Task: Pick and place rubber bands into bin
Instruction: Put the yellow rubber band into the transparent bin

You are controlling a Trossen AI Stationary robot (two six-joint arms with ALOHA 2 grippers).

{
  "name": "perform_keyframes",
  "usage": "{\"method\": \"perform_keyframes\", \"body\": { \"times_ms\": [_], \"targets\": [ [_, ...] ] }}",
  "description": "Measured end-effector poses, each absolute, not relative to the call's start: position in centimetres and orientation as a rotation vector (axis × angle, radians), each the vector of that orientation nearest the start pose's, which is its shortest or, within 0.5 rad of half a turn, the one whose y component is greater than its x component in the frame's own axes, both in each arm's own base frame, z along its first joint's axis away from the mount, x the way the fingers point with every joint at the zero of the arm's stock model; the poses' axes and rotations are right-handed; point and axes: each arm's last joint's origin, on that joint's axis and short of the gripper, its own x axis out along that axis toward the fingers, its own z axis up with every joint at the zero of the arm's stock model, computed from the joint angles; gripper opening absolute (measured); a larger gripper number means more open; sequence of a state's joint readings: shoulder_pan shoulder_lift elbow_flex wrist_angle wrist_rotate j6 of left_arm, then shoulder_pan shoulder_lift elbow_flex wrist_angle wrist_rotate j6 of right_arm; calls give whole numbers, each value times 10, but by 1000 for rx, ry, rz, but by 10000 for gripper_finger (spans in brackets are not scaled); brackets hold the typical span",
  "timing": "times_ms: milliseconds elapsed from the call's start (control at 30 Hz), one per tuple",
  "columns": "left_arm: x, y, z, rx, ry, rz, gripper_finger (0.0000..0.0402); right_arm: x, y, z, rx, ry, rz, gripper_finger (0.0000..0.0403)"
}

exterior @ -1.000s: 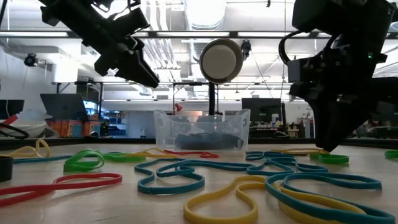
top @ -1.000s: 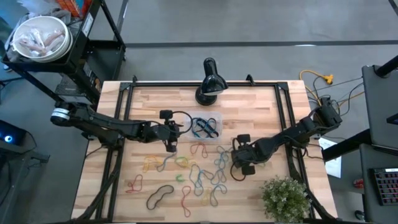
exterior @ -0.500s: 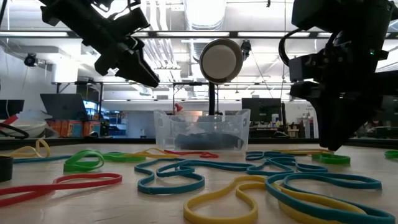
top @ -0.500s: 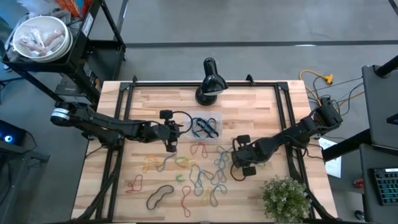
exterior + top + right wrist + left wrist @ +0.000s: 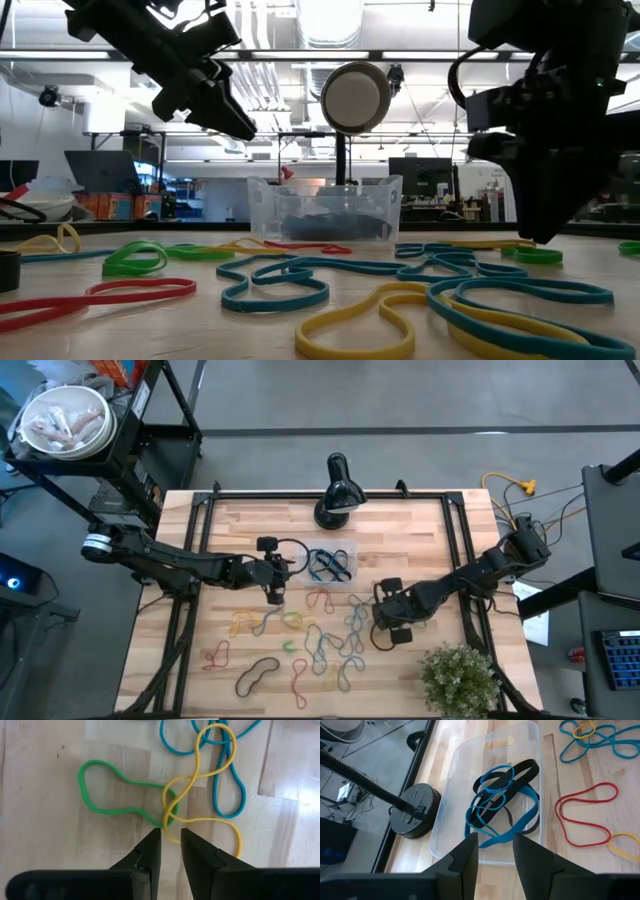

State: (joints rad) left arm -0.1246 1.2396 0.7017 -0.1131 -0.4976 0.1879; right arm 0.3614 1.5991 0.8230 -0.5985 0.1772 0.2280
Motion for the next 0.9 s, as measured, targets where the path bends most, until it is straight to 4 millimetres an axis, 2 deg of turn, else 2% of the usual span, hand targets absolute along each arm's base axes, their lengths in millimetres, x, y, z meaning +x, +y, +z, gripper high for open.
{"method": "perform_keyframes", "body": {
  "times_ms": [467,567,700,900],
  "targets": [
    [249,-17,223,374,656,303,107,252,89,134,-182,1330,1,66],
    [249,-17,223,373,656,303,107,250,89,135,-181,1342,-4,53],
    [249,-17,223,373,656,303,107,247,88,137,-202,1403,-14,17],
    [249,-17,223,372,656,303,107,245,86,149,-214,1445,-67,9]
  ]
}}
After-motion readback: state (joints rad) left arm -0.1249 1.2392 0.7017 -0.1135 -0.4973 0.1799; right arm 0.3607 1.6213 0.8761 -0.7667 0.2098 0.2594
